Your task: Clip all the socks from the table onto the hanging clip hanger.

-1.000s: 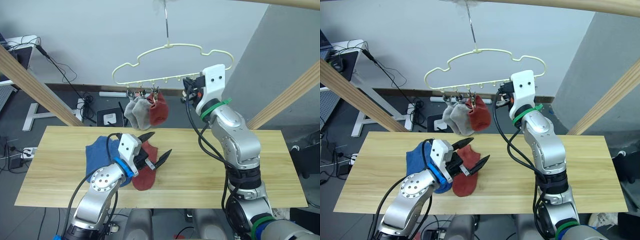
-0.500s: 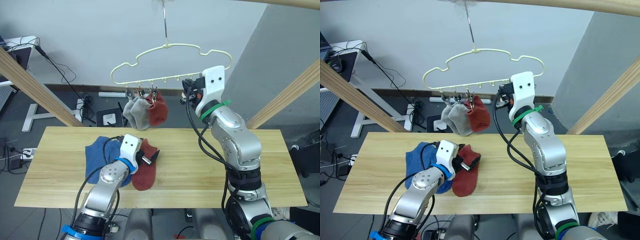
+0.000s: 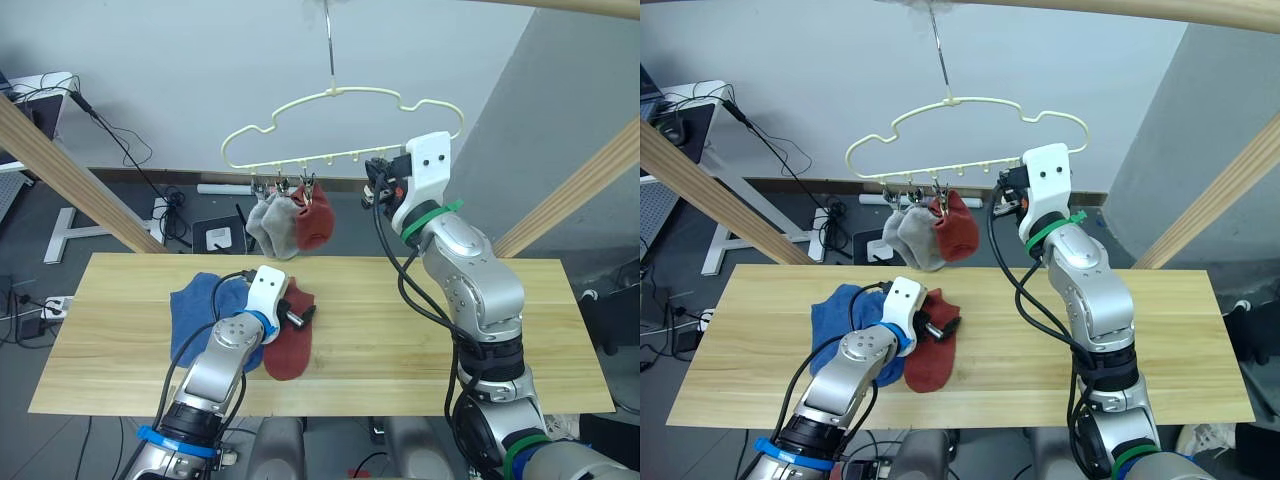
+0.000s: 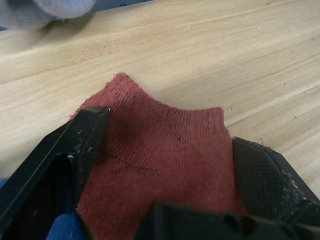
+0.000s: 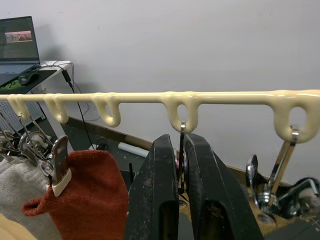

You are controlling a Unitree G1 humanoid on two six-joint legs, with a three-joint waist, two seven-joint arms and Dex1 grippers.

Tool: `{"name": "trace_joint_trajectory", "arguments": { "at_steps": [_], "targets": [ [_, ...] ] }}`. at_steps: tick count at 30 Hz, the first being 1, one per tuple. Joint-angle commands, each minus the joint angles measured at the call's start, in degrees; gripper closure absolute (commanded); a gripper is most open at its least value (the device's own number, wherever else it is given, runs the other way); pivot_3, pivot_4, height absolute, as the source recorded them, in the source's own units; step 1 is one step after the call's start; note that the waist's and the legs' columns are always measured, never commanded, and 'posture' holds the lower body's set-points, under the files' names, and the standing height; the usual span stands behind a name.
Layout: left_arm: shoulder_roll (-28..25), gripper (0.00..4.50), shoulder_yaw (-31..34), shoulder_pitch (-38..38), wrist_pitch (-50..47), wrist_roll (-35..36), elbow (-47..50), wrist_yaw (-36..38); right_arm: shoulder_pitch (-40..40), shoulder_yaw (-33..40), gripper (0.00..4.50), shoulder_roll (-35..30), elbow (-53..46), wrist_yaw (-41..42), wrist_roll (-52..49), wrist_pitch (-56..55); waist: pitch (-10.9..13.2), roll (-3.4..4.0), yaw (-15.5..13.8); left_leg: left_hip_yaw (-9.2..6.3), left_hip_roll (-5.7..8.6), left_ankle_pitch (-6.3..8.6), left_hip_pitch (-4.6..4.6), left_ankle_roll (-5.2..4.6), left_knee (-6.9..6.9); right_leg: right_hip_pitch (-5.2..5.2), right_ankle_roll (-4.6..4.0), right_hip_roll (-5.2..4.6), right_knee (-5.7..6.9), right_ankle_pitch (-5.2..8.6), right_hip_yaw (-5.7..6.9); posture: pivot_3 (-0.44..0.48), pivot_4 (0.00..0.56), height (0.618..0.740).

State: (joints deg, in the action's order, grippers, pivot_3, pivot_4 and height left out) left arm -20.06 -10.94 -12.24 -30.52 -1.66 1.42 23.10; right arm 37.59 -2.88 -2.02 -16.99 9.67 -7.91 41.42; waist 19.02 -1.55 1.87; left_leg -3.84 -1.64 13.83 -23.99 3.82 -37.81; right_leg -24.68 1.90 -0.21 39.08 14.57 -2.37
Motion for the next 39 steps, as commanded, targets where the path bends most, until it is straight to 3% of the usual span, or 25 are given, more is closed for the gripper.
{"name": "trace_joint_trajectory", "arguments": {
  "at_steps": [1,12,15,23,26,39],
  "targets": [
    [-0.6,0.4,-1.0,0.3,0.0,-1.2,-1.1,0.5,0.1,0.0,4.5,0.1,-3.3,-0.3,-0.7,-0.3,0.0,0.0,0.0,0.0,0.0,0.0,0.0,0.0,0.0,0.0,0.0,0.0,0.0,0.0,0.0,-0.001,0.283,0.74],
    [-0.3,3.72,-0.6,1.7,0.9,-0.5,-0.4,2.2,0.2,0.0,4.5,0.1,-3.2,-0.5,-0.6,-0.5,0.0,0.0,0.0,0.0,-0.01,0.0,0.01,0.0,0.0,0.0,-0.01,0.0,0.01,-0.01,0.0,-0.001,0.283,0.74],
    [3.9,4.44,-0.5,2.0,3.0,4.6,3.4,4.8,0.3,0.0,4.5,0.1,-3.2,-0.6,-0.6,-0.6,0.0,0.0,0.0,0.01,0.0,0.0,0.0,0.0,0.0,0.0,-0.01,-0.01,0.0,-0.01,-0.01,-0.001,0.283,0.74],
    [11.5,4.44,-0.6,1.0,14.4,7.2,8.7,3.3,0.4,0.1,4.5,-0.1,-3.6,-0.6,-0.7,-0.3,0.0,-0.01,0.0,-0.02,0.05,0.0,-0.08,0.0,-0.02,-0.01,-0.01,-0.11,-0.01,-0.02,0.03,-0.012,0.281,0.74],
    [13.0,4.44,-1.8,-1.5,21.8,5.0,9.1,2.1,0.5,0.2,4.5,0.0,-3.9,-0.5,-0.9,0.1,0.0,-0.01,0.1,0.0,0.04,0.0,-0.07,0.0,-0.02,-0.02,-0.01,-0.07,-0.01,-0.02,0.01,-0.012,0.281,0.74],
    [16.0,4.44,-1.8,-8.6,33.6,1.8,0.1,-1.5,0.4,0.3,4.5,0.6,-4.5,-0.6,-1.6,1.0,0.0,-0.02,0.1,0.0,0.05,0.0,-0.09,-0.01,-0.03,-0.02,-0.01,-0.04,-0.02,-0.02,0.02,-0.026,0.284,0.74]
  ]
}}
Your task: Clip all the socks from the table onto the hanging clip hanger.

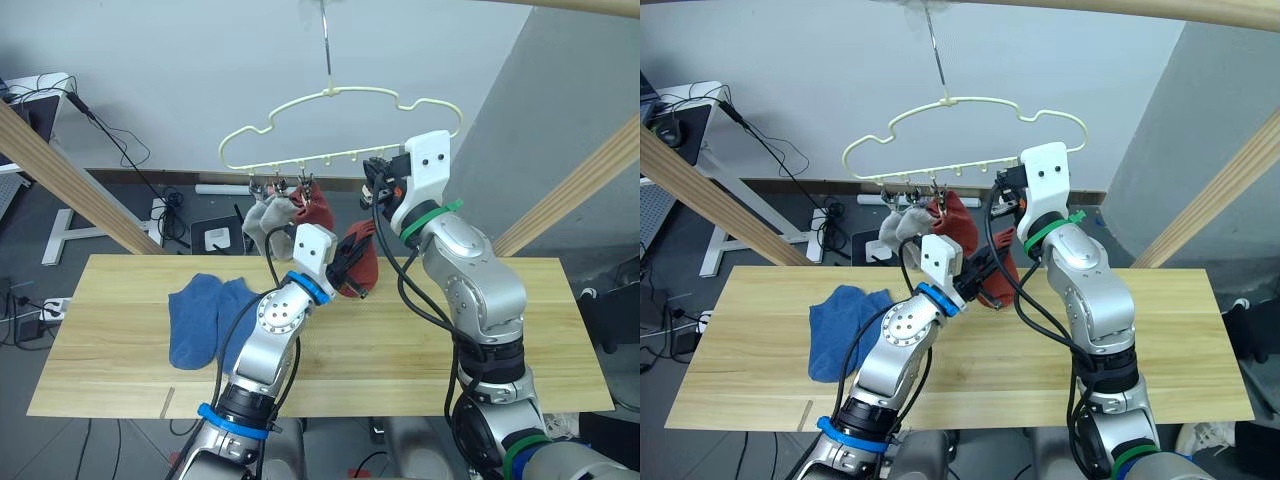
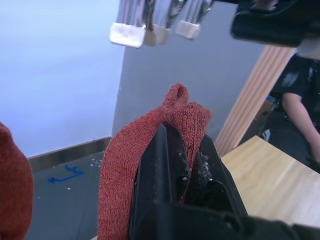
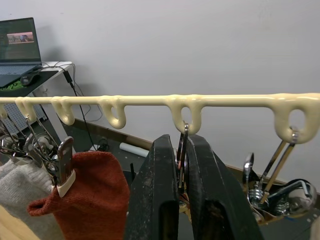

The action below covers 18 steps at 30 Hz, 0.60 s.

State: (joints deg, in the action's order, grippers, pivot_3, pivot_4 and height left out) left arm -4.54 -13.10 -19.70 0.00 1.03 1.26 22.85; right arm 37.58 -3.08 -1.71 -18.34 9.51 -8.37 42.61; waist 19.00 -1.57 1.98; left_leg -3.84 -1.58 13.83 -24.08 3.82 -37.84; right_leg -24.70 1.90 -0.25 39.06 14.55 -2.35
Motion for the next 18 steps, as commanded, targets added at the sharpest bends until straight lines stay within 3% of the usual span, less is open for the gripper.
{"name": "trace_joint_trajectory", "arguments": {
  "at_steps": [1,18],
  "targets": [
    [0.3,4.44,0.4,-1.3,3.4,-1.1,-0.2,-1.4,0.4,0.5,4.5,0.3,-3.2,-0.5,-1.1,-0.1,0.0,0.0,0.0,0.0,0.0,0.0,0.0,0.0,-0.01,0.0,0.0,0.0,0.0,0.0,-0.01,-0.026,0.284,0.74],
    [1.5,4.44,0.6,-3.5,6.7,-2.4,-2.8,-4.7,0.2,1.5,4.5,1.5,-3.9,-1.6,-2.7,2.2,0.0,0.0,0.0,0.0,0.01,0.0,0.0,0.0,-0.01,0.0,0.0,0.0,0.0,0.0,0.0,-0.027,0.286,0.74]
  ]
}}
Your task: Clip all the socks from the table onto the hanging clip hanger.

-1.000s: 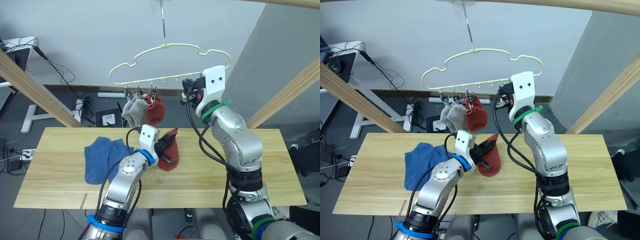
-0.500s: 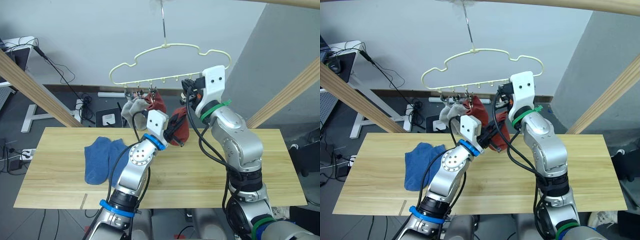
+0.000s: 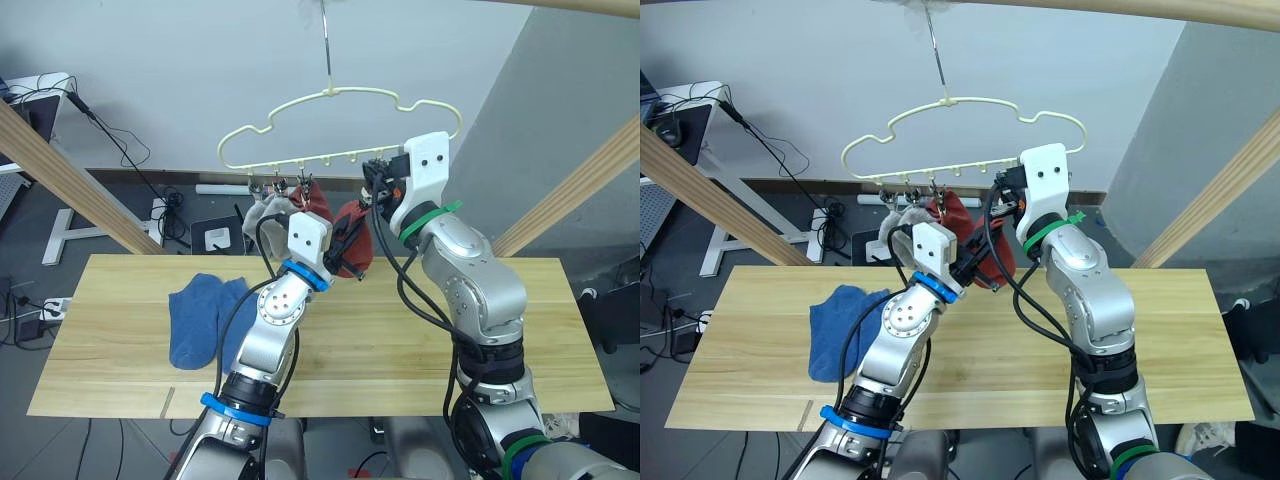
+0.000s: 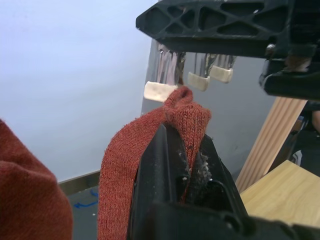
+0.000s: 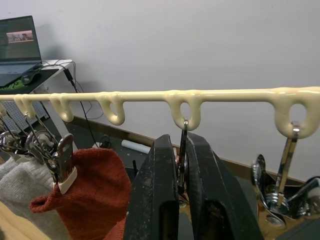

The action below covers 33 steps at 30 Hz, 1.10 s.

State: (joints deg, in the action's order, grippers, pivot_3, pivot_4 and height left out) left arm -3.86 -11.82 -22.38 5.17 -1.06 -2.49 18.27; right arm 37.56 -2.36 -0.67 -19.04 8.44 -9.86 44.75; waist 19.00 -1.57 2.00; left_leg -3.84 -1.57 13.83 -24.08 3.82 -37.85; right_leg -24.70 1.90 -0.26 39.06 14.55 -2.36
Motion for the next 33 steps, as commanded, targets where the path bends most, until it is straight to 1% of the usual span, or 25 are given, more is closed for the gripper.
{"name": "trace_joint_trajectory", "arguments": {
  "at_steps": [1,6,13,20,27,28,30,33],
  "targets": [
    [0.9,4.44,-0.8,-0.7,1.5,-0.3,0.9,0.0,0.2,0.9,4.5,0.5,-3.3,-0.6,-1.4,0.2,0.0,0.0,0.0,0.0,0.0,0.0,0.0,0.0,0.0,0.0,0.0,0.0,0.0,0.0,0.0,-0.028,0.285,0.74],
    [1.1,4.44,-1.5,-1.1,1.0,-0.8,-0.6,0.2,0.6,1.4,4.5,1.1,-3.2,-1.2,-2.0,0.8,0.0,0.0,0.0,0.0,0.0,0.0,0.0,0.0,0.0,0.0,0.0,0.0,0.0,0.0,0.0,-0.028,0.285,0.74],
    [2.2,4.44,-0.7,-2.4,1.5,-0.6,-1.7,-0.5,0.5,1.4,4.5,1.1,-3.2,-1.4,-2.4,1.4,0.0,0.0,0.0,0.01,0.0,0.0,0.0,0.0,0.0,0.0,0.0,0.0,0.0,0.0,0.0,-0.028,0.284,0.74],
    [4.0,4.44,-0.4,-3.2,1.8,-0.2,-1.2,-1.3,0.4,1.3,4.5,1.1,-3.4,-1.7,-3.2,2.1,0.0,0.0,0.0,0.01,0.0,0.0,-0.01,0.0,0.0,0.0,0.0,0.0,0.0,0.0,0.0,-0.03,0.283,0.74],
    [4.0,4.44,-0.1,-3.1,1.5,0.0,-0.6,-1.2,-0.1,1.6,4.5,1.2,-3.8,-2.6,-3.5,2.0,0.0,0.0,0.0,0.01,0.0,0.0,0.0,0.0,0.0,0.0,0.0,0.01,0.0,0.0,0.0,-0.03,0.283,0.74],
    [4.0,4.5,-0.1,-3.1,1.6,0.0,-0.5,-1.2,-0.1,1.4,3.85,1.0,-3.7,-2.7,-3.3,1.8,0.0,0.0,0.0,0.01,0.0,0.0,0.0,0.0,0.0,0.0,0.0,0.01,0.0,0.0,0.0,-0.03,0.283,0.74],
    [4.0,4.5,-0.1,-3.2,1.5,0.0,-0.6,-1.3,0.0,1.3,3.28,0.7,-3.6,-2.8,-3.1,1.7,0.0,0.0,0.0,0.01,0.0,0.0,-0.01,0.0,0.0,0.0,0.0,0.01,0.0,0.0,0.0,-0.027,0.286,0.74],
    [3.8,4.5,-0.3,-3.3,1.8,-0.4,-0.8,-1.2,0.0,0.6,2.13,-0.3,-3.7,-2.4,-2.8,2.2,0.0,0.0,0.0,0.01,0.0,0.0,-0.01,0.0,0.0,0.0,0.0,0.01,0.0,0.0,0.0,-0.027,0.286,0.74]
  ]
}}
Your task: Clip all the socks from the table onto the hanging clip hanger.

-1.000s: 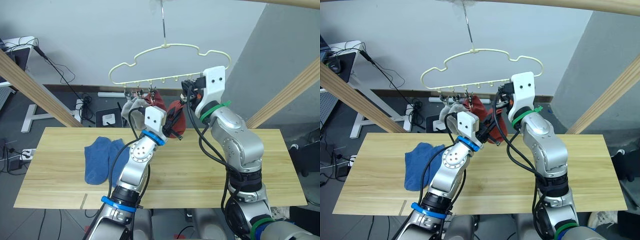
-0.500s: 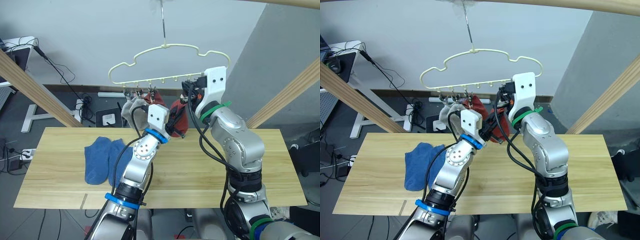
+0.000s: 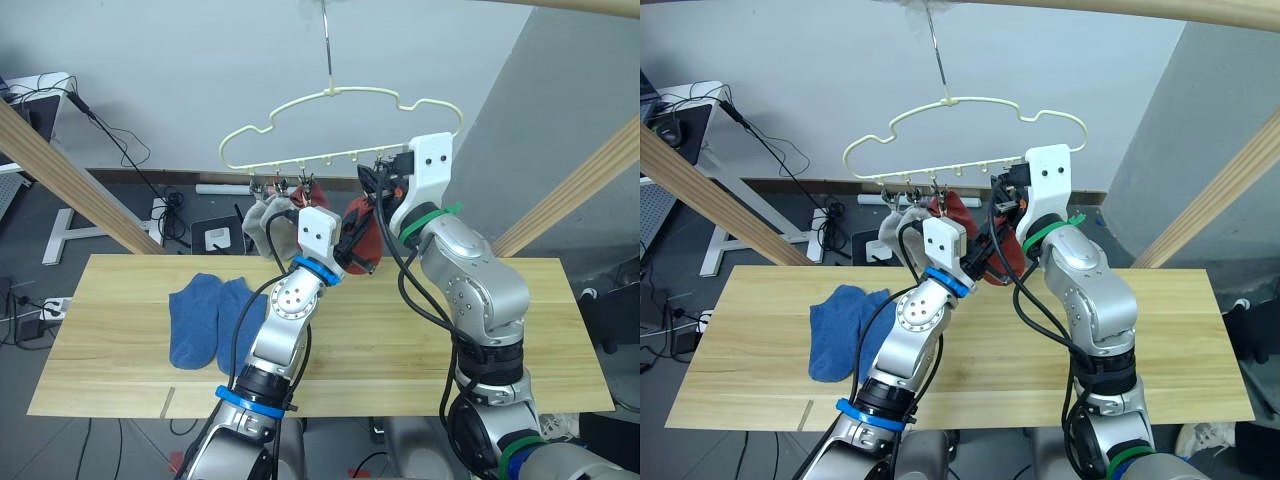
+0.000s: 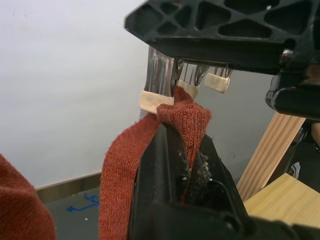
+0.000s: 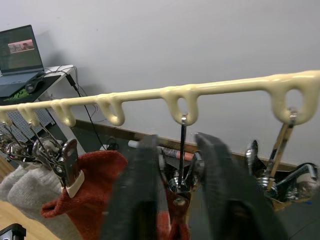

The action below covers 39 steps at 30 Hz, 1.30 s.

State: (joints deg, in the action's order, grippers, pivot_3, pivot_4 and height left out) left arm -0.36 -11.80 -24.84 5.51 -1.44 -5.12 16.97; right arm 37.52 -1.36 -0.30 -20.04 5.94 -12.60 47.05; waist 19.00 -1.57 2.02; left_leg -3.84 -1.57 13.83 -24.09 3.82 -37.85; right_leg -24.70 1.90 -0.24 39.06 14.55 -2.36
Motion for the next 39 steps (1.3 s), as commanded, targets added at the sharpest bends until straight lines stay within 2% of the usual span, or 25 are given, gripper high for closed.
{"name": "trace_joint_trajectory", "arguments": {
  "at_steps": [1,2,6,13,18,24,27,31,39],
  "targets": [
    [0.1,4.5,-0.5,-0.8,1.6,-0.2,1.8,0.2,0.0,-0.7,1.67,-1.0,-2.8,0.1,0.1,0.0,0.0,0.0,0.0,0.0,0.0,0.0,0.0,0.0,0.0,0.0,0.0,0.0,0.0,0.0,0.0,-0.027,0.286,0.74],
    [0.1,4.5,-0.5,-0.8,1.4,-0.4,1.8,-0.1,-0.2,-1.0,1.46,-1.4,-3.0,0.4,0.2,-0.2,0.0,0.0,0.0,0.0,0.0,0.0,0.0,0.0,0.0,0.0,0.0,0.0,0.0,0.0,0.0,-0.027,0.286,0.74],
    [-0.3,4.5,-0.6,0.4,1.1,1.5,2.6,2.2,-1.8,-2.5,1.46,-3.0,-5.3,1.4,0.1,-0.4,0.0,0.0,0.0,-0.01,0.0,0.0,0.0,0.0,0.01,0.0,0.0,0.0,0.0,0.0,0.01,-0.027,0.286,0.74],
    [-3.3,2.62,-1.2,2.2,-0.5,3.1,5.2,7.2,-5.8,-4.7,1.43,-6.8,-11.0,3.1,0.1,0.8,0.0,0.0,0.0,-0.01,0.0,0.0,0.0,0.0,0.0,0.0,0.0,0.0,0.0,0.0,0.0,-0.027,0.286,0.74],
    [-7.7,2.62,0.2,4.6,-1.4,5.4,9.6,11.1,-9.8,-5.4,1.43,-9.4,-17.4,2.9,0.0,2.2,0.0,0.0,0.2,-0.02,-0.01,0.0,0.0,0.0,0.01,0.0,0.01,0.01,-0.02,0.01,0.0,-0.04,0.287,0.74],
    [-11.9,2.62,0.2,7.4,-3.6,9.9,15.4,16.9,-12.3,-4.3,1.43,-8.4,-21.5,0.1,0.6,3.6,0.0,0.0,0.5,-0.02,-0.02,0.0,0.01,0.0,-0.01,0.0,0.01,0.02,-0.01,0.01,-0.01,-0.048,0.292,0.74],
    [-12.6,2.62,1.7,6.7,-3.7,11.4,17.0,17.4,-12.2,-3.0,1.43,-7.2,-21.0,-1.8,1.1,3.8,0.0,0.0,0.7,-0.03,-0.02,-0.01,0.01,-0.01,-0.01,0.01,0.02,0.02,-0.01,0.01,0.0,-0.047,0.291,0.74],
    [-13.1,2.56,2.9,5.2,-6.5,15.0,19.1,18.6,-10.9,-2.7,2.33,-6.4,-18.0,-2.5,1.4,2.9,0.0,0.0,0.8,-0.02,-0.02,-0.03,0.02,-0.03,-0.02,0.02,0.02,0.04,-0.02,0.01,-0.01,-0.036,0.289,0.74],
    [-14.4,2.56,3.2,4.4,-8.3,15.4,21.0,18.7,-8.8,-2.0,2.33,-5.4,-13.5,-4.0,3.2,2.6,0.0,0.0,0.9,-0.02,-0.03,-0.03,0.01,-0.03,0.0,0.01,0.02,0.05,-0.03,0.01,-0.01,-0.029,0.288,0.74]
  ]
}}
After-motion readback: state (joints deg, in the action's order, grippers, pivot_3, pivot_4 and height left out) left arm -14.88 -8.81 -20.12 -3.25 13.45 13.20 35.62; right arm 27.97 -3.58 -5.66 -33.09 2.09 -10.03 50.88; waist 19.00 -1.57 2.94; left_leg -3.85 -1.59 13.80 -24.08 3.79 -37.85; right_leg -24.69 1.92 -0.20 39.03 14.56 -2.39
